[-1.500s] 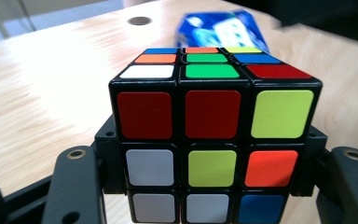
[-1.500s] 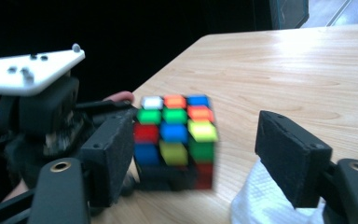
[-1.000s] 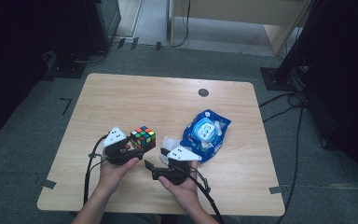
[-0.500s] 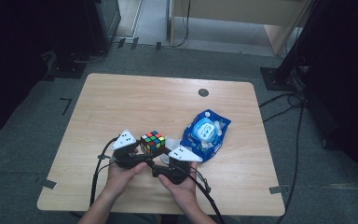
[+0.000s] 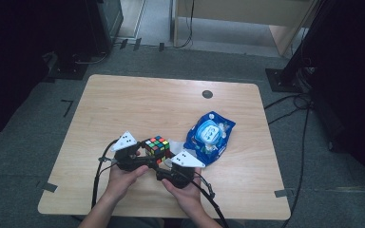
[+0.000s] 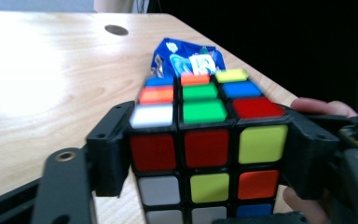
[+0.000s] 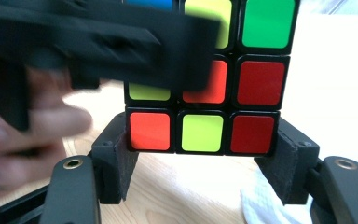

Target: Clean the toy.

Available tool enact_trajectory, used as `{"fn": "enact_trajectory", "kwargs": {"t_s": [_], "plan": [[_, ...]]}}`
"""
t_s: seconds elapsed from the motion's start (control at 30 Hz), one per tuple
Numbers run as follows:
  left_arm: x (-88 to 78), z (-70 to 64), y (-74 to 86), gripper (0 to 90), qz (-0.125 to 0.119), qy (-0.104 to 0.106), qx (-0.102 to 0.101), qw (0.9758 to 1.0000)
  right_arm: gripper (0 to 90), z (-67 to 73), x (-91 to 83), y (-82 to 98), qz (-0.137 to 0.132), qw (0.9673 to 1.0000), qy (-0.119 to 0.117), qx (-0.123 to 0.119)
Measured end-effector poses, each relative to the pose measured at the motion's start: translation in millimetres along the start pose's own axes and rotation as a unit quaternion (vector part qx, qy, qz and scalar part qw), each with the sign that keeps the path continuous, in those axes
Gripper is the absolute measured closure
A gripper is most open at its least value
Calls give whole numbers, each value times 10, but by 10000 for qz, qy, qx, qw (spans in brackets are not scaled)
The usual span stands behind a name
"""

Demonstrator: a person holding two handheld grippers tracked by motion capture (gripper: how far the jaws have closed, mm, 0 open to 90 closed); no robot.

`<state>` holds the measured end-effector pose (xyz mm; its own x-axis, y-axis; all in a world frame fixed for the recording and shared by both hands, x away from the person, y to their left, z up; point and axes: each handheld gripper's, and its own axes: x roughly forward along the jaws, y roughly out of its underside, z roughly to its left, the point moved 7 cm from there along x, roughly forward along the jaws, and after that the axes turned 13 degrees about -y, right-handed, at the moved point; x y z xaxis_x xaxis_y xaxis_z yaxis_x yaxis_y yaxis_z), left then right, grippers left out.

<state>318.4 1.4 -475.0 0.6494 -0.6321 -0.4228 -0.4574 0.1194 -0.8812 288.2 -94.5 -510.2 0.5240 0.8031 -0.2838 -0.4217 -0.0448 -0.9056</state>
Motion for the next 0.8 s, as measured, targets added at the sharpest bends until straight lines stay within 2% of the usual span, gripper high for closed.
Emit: {"fn": "enact_trajectory", "kwargs": {"t_s": [0.13, 0.33, 0.43, 0.47, 0.5, 0.53, 0.63, 0.8], "plan": [[-87, 79, -59, 239, -148, 55, 7, 9999, 350, -74, -53, -16, 55, 9999, -59, 88], [-161, 153, -96, 239, -314, 186, 60, 9993, 351, -159, -137, -61, 155, 9997, -163, 117], [-186, 193, -95, 239, -345, 180, 162, 9991, 351, -209, -162, -75, 206, 9990, -291, 263], [-194, 211, -89, 238, -352, 126, 275, 9989, 351, -226, -173, -83, 218, 9989, -301, 271], [-194, 211, -89, 238, -352, 126, 275, 9989, 351, -241, -187, -93, 236, 9988, -308, 293], [-198, 240, -55, 239, -322, -73, 648, 9974, 350, -256, -208, -107, 256, 9988, -290, 314], [-181, 258, 11, 238, -195, -278, 1114, 9932, 350, -297, -275, -181, 252, 9988, -287, 322], [-105, 204, 94, 239, -60, -446, 1555, 9868, 351, -297, -363, -298, 243, 9982, -423, 353]]}}
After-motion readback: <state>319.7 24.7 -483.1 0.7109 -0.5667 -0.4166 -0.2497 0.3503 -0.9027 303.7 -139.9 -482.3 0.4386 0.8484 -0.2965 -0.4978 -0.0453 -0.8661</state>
